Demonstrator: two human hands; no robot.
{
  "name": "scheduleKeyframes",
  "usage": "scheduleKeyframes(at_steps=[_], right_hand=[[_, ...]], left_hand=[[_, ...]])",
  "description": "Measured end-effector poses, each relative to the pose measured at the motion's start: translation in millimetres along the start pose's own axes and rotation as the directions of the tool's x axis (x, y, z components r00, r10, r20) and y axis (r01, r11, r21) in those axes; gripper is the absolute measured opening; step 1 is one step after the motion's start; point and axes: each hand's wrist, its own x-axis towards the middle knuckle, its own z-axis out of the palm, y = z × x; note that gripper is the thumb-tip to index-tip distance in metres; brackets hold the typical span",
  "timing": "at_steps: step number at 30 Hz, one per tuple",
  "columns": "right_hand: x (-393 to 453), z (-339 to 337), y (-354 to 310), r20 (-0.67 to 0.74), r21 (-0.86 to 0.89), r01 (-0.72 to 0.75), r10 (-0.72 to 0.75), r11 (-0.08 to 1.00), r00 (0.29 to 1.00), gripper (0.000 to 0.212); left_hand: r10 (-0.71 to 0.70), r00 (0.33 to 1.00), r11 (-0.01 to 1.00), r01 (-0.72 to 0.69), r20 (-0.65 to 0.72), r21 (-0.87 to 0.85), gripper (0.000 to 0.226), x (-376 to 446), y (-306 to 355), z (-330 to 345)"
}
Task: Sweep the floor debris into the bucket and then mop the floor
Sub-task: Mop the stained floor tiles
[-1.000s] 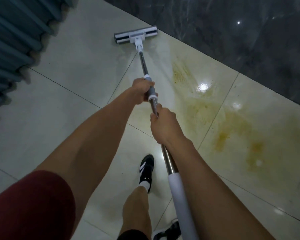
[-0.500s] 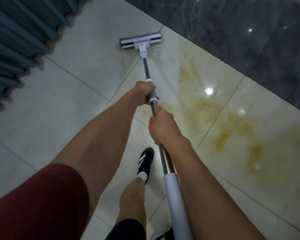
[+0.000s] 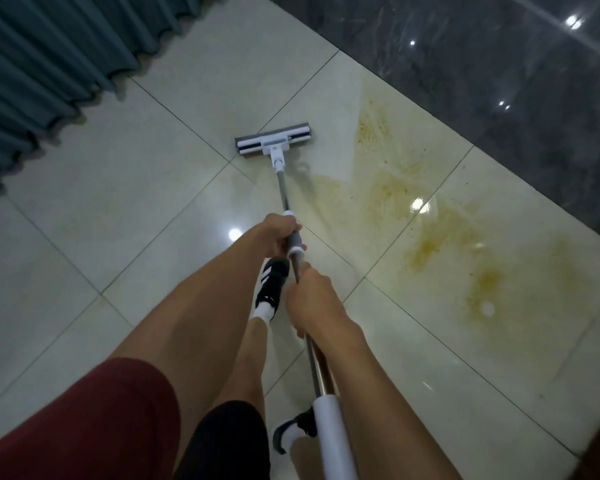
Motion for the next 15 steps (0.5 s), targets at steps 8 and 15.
scheduleKeyframes(at_steps=[8,15], right_hand=[[-46.1,23.7,29.8,-0.037,-0.052,0.008,-0.01,0.999,0.999,0.031],[-6.6,15.7,-14.0,-0.075,-0.046,-0.017,0.013,0.999,0.997,0.03]], left_hand=[[-0.015,0.999,0.996,0.012,-0.037,-0.084,0.022,-31.7,-52.7,5.4],[0.03,0.999,0.996,-0.034,-0.044,-0.079,0.019,-5.9,-6.6,-21.0]])
